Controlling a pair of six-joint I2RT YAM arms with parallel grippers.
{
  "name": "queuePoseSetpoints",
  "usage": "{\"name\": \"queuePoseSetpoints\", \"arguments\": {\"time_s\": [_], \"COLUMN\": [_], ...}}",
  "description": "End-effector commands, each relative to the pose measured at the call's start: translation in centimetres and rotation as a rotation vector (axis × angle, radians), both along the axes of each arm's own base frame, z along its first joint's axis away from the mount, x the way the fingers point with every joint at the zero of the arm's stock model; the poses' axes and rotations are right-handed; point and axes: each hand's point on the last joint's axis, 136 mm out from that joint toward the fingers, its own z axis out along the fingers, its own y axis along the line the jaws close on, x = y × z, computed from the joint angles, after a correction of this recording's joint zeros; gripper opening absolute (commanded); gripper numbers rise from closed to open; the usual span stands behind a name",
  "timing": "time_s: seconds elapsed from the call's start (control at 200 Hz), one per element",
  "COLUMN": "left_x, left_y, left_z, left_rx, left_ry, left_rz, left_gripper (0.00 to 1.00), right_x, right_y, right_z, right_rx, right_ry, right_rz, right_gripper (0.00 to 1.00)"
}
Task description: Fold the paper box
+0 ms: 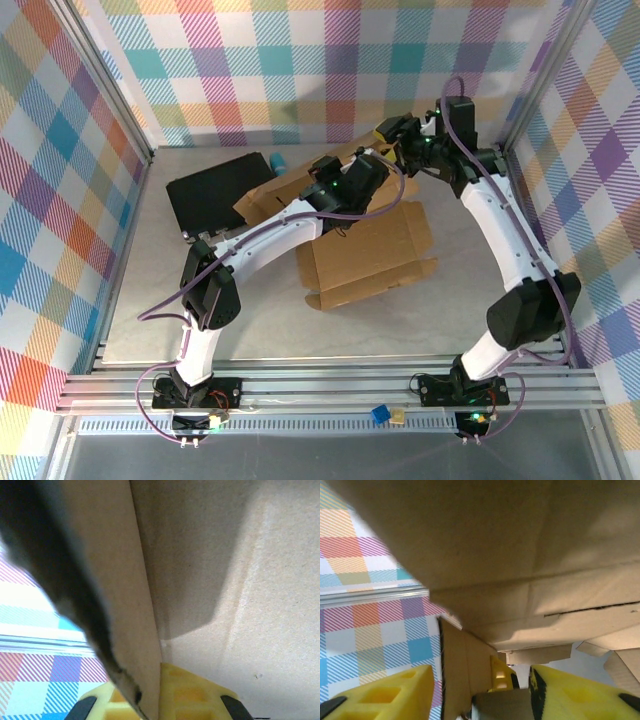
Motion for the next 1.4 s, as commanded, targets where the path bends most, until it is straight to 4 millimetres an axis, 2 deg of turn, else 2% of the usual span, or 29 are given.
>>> {"name": "queuePoseSetpoints", "arguments": {"time_s": [0.0, 0.07, 0.2, 0.245, 0.27, 0.32, 0.345, 0.42, 0.495, 0.615, 0.715, 0.79, 0.89, 0.995, 1.175, 1.3, 1.395], "left_x": [-0.8, -0.9, -1.3, -1.6, -1.8, -2.7, -3.4, -5.8, -7.7, -9.3, -8.9, -8.3, -7.3, -6.3, -5.0, -3.2, -1.1], "left_y": [-0.5, -0.8, -0.8, -0.4, -0.1, 0.7, 1.2, 2.6, 4.4, 5.8, 6.3, 7.2, 7.3, 6.3, 6.3, 6.8, 6.8], "left_z": [0.7, 0.9, 1.8, 2.8, 3.8, 5.9, 6.8, 8.9, 9.3, 7.0, 5.3, 4.6, 4.1, 3.2, -0.3, -2.0, -2.0], "left_rx": [-0.002, -0.012, -0.034, -0.071, -0.11, -0.223, -0.291, -0.59, -0.937, -1.489, -1.886, -2.074, -2.17, -2.252, -2.314, -2.406, -2.44], "left_ry": [-0.03, -0.034, -0.061, -0.101, -0.133, -0.193, -0.202, -0.153, -0.062, 0.138, 0.206, 0.213, 0.245, 0.292, 0.299, 0.252, 0.212], "left_rz": [0.002, -0.007, -0.001, 0.033, 0.058, 0.107, 0.12, 0.142, 0.21, 0.363, 0.438, 0.514, 0.585, 0.64, 0.809, 0.849, 0.788], "left_gripper": [0.0, 0.0, 0.0, 0.0, 0.11, 0.45, 0.58, 0.74, 0.81, 0.84, 0.87, 0.87, 0.88, 0.88, 0.88, 0.87, 0.85], "right_x": [0.4, 0.6, 0.8, 1.1, 1.1, 1.5, 1.7, 2.1, 2.7, 3.2, 3.1, 3.1, 2.8, 2.5, 2.2, 1.9, 1.6], "right_y": [1.2, 1.4, 0.5, 0.1, 0.0, -0.3, -0.5, -1.0, -1.4, -1.7, -1.8, -1.8, -1.9, -2.1, -2.4, -2.4, -2.6], "right_z": [2.1, 1.8, 1.0, 0.8, 0.7, 0.5, 0.3, 0.1, 0.0, 0.0, -0.2, -0.7, -1.2, -1.7, -1.9, -2.2, -2.6], "right_rx": [0.036, 0.03, 0.009, 0.015, 0.026, 0.057, 0.07, 0.103, 0.147, 0.186, 0.198, 0.207, 0.224, 0.226, 0.232, 0.235, 0.235], "right_ry": [-0.043, -0.031, -0.018, -0.015, -0.013, 0.0, 0.008, 0.02, 0.025, 0.035, 0.044, 0.057, 0.073, 0.087, 0.098, 0.115, 0.133], "right_rz": [0.044, 0.047, 0.003, -0.014, -0.018, -0.026, -0.031, -0.046, -0.065, -0.08, -0.084, -0.09, -0.1, -0.103, -0.097, -0.087, -0.08], "right_gripper": [0.46, 0.34, 0.0, 0.0, 0.0, 0.0, 0.0, 0.0, 0.0, 0.0, 0.0, 0.0, 0.0, 0.0, 0.0, 0.0, 0.0]}}
